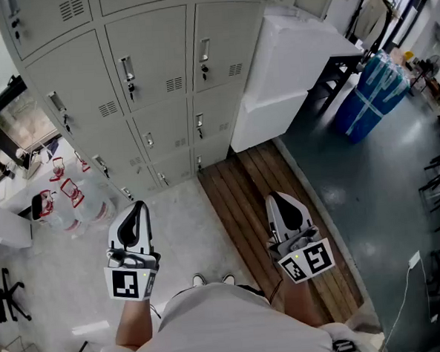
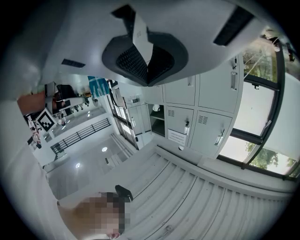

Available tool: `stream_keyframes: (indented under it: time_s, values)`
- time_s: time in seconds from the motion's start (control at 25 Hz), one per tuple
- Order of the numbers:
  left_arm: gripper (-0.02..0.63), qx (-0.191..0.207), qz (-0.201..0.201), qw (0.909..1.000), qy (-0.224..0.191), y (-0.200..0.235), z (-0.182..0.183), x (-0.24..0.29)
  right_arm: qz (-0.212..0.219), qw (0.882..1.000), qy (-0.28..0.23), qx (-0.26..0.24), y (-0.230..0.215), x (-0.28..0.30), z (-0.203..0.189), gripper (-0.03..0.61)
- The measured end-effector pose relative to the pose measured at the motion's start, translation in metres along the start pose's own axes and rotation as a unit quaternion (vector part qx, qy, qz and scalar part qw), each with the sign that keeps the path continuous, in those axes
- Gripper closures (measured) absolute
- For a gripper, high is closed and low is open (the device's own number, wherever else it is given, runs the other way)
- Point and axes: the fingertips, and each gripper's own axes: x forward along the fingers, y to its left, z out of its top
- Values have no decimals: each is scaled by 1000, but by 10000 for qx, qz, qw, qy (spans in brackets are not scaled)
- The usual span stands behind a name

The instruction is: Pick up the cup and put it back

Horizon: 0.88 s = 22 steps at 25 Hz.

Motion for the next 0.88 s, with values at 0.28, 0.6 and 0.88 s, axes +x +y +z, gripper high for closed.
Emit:
stream_keyframes:
  time_s: [0.28,0.6,0.88]
  values:
    - [592,-65,-65,9999,74,8,-9,-5,47,9990,-118,434,8,1,-5,561]
    - [592,-357,-322,9987,182,15,-36,-16,-251,9991,246,242,29,-7,-28,561]
    - [592,-551,-662,9962,146,3,-47,3,-540,9976,399,166,21,-15,-31,561]
